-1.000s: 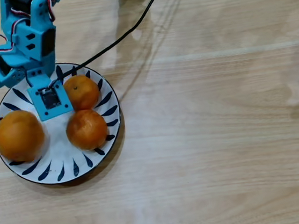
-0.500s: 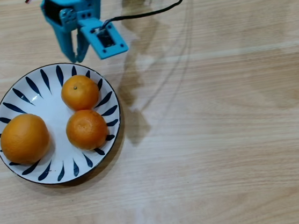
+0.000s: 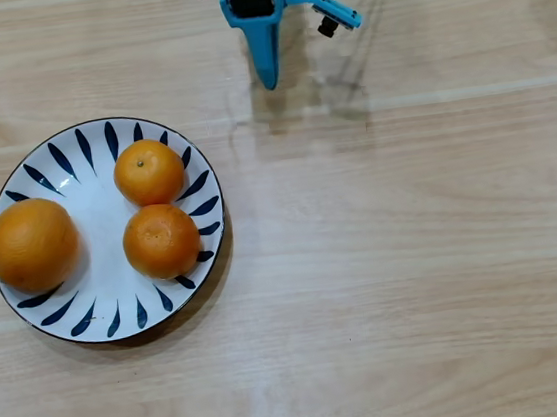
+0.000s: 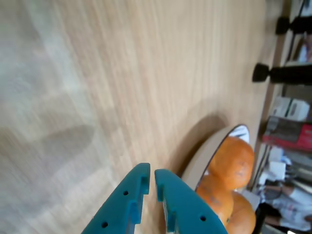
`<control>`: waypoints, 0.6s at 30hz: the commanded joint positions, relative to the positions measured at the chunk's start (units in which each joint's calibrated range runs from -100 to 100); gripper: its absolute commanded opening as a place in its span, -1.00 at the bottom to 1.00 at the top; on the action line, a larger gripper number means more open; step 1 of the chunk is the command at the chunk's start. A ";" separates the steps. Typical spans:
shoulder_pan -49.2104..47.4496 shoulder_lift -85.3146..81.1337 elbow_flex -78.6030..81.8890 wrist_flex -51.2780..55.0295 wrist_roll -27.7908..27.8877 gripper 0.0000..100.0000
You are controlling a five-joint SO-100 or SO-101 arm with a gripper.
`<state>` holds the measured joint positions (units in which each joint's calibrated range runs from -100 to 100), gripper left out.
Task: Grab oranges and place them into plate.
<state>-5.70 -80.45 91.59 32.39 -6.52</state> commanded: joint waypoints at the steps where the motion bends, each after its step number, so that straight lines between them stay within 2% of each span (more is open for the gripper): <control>1: -0.67 -14.82 6.24 6.42 0.93 -0.95; 6: -1.56 -18.62 8.14 17.76 4.53 -0.95; 10: -2.53 -19.38 7.41 20.09 7.04 -0.95; 18: -4.14 -19.13 7.14 21.89 6.78 -0.96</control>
<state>-9.92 -99.07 98.67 54.18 0.26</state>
